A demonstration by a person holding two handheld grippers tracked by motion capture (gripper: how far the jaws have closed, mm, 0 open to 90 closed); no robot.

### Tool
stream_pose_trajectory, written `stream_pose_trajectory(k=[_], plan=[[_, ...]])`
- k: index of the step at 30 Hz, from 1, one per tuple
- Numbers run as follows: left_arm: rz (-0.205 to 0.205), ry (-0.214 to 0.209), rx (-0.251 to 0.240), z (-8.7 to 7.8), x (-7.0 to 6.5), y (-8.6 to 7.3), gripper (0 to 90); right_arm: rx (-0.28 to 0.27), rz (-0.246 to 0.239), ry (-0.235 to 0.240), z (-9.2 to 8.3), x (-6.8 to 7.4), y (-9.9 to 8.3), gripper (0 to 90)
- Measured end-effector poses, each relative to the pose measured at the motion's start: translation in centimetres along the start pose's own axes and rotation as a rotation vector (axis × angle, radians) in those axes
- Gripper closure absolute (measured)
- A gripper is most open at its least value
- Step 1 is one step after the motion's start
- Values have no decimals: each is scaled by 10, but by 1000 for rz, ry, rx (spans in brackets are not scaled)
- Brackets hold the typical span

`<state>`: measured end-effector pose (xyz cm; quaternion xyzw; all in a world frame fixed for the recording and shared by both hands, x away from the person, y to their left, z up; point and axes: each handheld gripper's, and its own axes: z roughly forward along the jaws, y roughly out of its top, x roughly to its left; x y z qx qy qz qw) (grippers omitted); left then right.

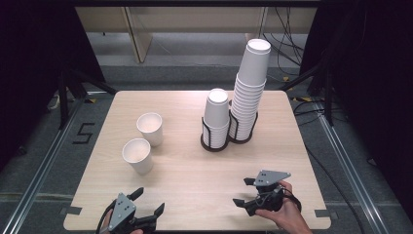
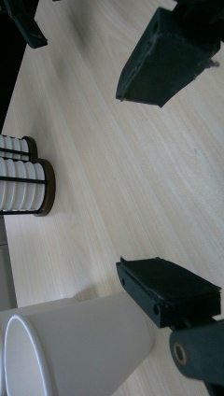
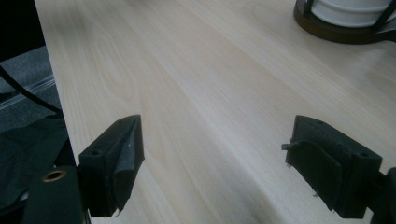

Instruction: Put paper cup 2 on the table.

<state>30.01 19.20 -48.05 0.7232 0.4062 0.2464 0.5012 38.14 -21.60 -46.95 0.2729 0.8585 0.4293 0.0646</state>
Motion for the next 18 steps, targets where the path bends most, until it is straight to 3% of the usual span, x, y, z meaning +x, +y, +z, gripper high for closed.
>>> stream_pose_trajectory(k=[9, 11, 12, 14, 18], plan=[[14, -32, -2, 1, -3, -1, 143, -15, 47, -17, -12, 5, -15, 165], [14, -43, -4, 2, -3, -1, 143, -23, 23, -12, -14, 5, -18, 158], [20, -40, 0, 2, -3, -1, 143, -23, 42, -19, -16, 7, -20, 159], [23, -36, 13, 2, -3, -1, 143, -24, 27, -26, -18, 7, -23, 158], [24, -48, 5, 2, -4, -1, 143, -20, 48, -20, -21, 7, -27, 159]])
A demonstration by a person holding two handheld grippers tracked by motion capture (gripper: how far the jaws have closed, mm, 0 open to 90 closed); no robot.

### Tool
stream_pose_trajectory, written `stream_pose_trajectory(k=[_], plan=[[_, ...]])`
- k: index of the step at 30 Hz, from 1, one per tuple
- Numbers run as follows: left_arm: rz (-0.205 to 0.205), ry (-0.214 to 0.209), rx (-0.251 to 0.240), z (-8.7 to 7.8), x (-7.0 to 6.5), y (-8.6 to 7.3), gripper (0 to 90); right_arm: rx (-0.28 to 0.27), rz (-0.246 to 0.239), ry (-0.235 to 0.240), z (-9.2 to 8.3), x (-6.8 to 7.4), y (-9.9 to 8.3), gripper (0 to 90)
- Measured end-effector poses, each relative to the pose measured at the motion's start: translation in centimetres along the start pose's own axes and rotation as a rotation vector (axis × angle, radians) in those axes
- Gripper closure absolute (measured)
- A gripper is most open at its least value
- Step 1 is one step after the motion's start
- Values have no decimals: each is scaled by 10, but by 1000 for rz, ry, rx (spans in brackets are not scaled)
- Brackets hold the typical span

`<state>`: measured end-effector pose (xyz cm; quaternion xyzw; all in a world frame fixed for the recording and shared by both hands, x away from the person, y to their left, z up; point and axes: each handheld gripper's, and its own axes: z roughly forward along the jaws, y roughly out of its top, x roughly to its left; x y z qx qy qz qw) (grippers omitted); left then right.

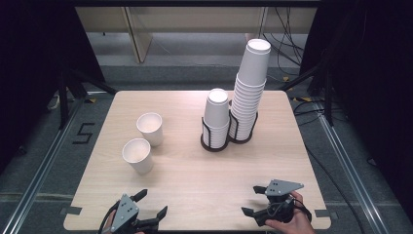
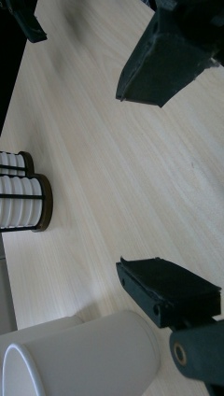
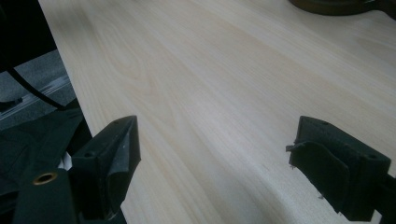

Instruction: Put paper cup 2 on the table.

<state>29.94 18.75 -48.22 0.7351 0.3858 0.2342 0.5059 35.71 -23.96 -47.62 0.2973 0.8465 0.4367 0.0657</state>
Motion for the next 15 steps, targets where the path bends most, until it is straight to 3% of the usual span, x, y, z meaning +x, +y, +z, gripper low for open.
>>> stream_pose_trajectory(k=[15], plan=[[-3, -9, -5, 2, 1, 0, 143, 2, 7, -1, 2, -3, -3, 159]])
